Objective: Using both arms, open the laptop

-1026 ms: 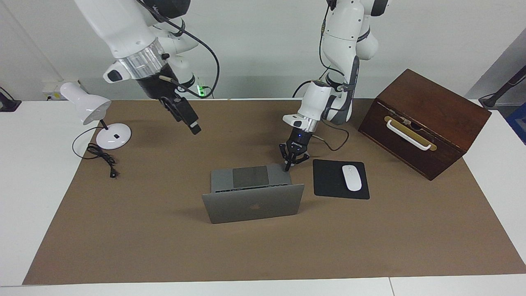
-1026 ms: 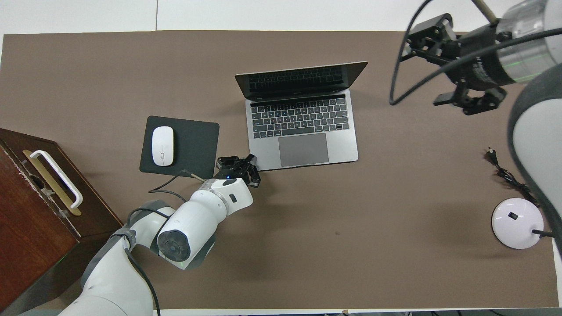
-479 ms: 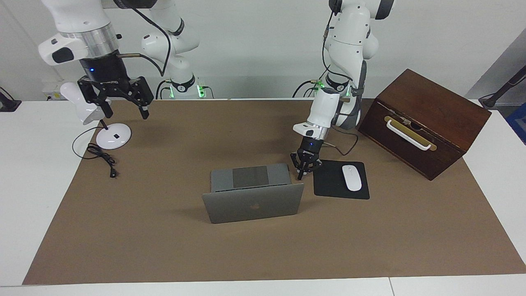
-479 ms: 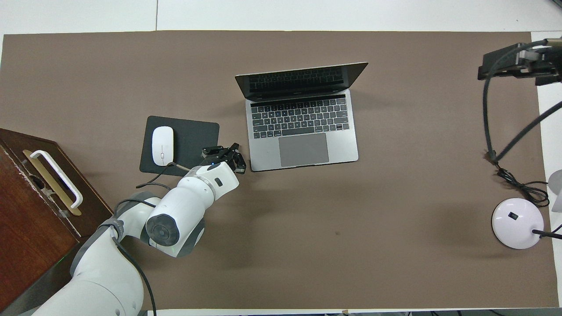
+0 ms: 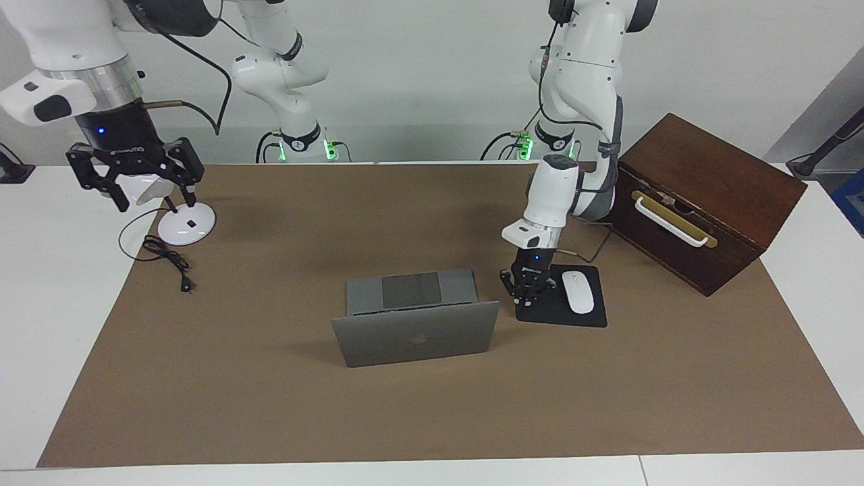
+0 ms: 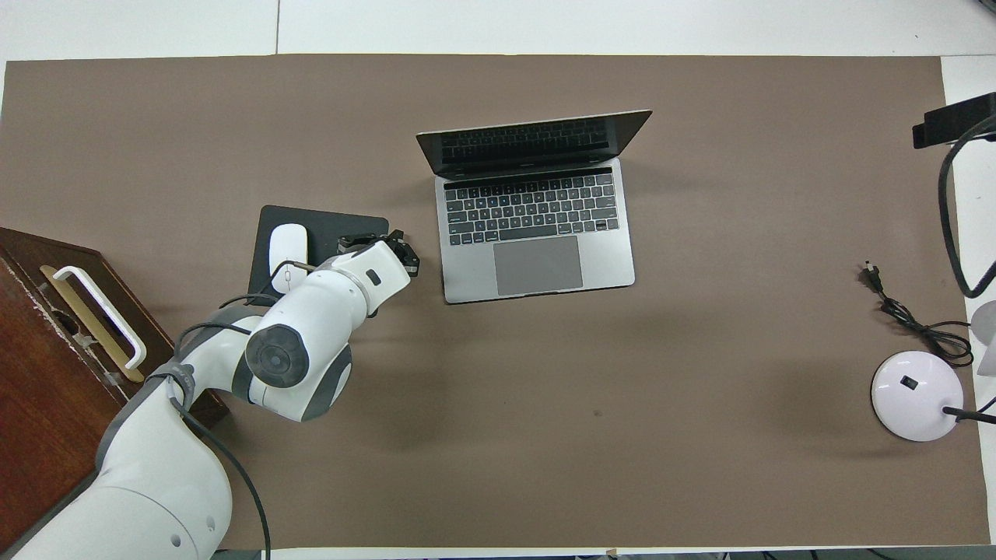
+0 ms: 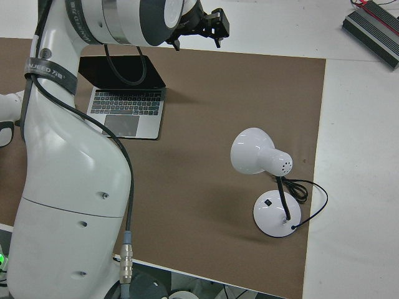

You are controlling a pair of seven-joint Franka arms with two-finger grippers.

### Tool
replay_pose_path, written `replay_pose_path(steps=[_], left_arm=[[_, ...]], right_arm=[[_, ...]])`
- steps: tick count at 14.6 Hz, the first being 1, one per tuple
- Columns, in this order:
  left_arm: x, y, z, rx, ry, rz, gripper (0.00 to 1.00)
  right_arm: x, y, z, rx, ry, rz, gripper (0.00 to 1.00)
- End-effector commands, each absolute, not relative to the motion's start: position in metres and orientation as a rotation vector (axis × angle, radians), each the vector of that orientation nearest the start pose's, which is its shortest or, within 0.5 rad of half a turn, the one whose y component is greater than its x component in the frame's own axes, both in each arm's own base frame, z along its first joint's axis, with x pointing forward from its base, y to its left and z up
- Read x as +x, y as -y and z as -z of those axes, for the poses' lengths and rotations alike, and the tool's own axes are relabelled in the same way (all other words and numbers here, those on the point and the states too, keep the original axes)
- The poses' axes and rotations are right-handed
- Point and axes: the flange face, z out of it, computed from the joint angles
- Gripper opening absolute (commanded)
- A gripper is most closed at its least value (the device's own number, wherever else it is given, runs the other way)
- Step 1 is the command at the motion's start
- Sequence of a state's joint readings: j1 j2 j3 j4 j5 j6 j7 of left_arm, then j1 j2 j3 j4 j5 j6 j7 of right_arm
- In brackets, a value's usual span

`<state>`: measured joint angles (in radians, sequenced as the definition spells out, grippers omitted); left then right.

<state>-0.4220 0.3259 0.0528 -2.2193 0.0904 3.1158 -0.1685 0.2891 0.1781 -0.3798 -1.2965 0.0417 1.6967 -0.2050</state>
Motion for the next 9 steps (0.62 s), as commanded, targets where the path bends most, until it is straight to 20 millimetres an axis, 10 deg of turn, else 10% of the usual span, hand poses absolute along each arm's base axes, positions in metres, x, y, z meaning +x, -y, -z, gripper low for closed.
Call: replay_pose_path(steps=[1, 9], left_arm=[[0.578, 0.208, -0.322, -3.081, -0.404, 0.787, 0.00], [0.604, 0.155, -0.375, -3.071, -0.247, 0.635, 0.00]], right_arm=[[0.632, 0.031, -0.653, -3.199, 0.245, 0.378, 1.00], [0.640, 0.039, -0.640, -3.194, 0.270, 0.361, 1.00]])
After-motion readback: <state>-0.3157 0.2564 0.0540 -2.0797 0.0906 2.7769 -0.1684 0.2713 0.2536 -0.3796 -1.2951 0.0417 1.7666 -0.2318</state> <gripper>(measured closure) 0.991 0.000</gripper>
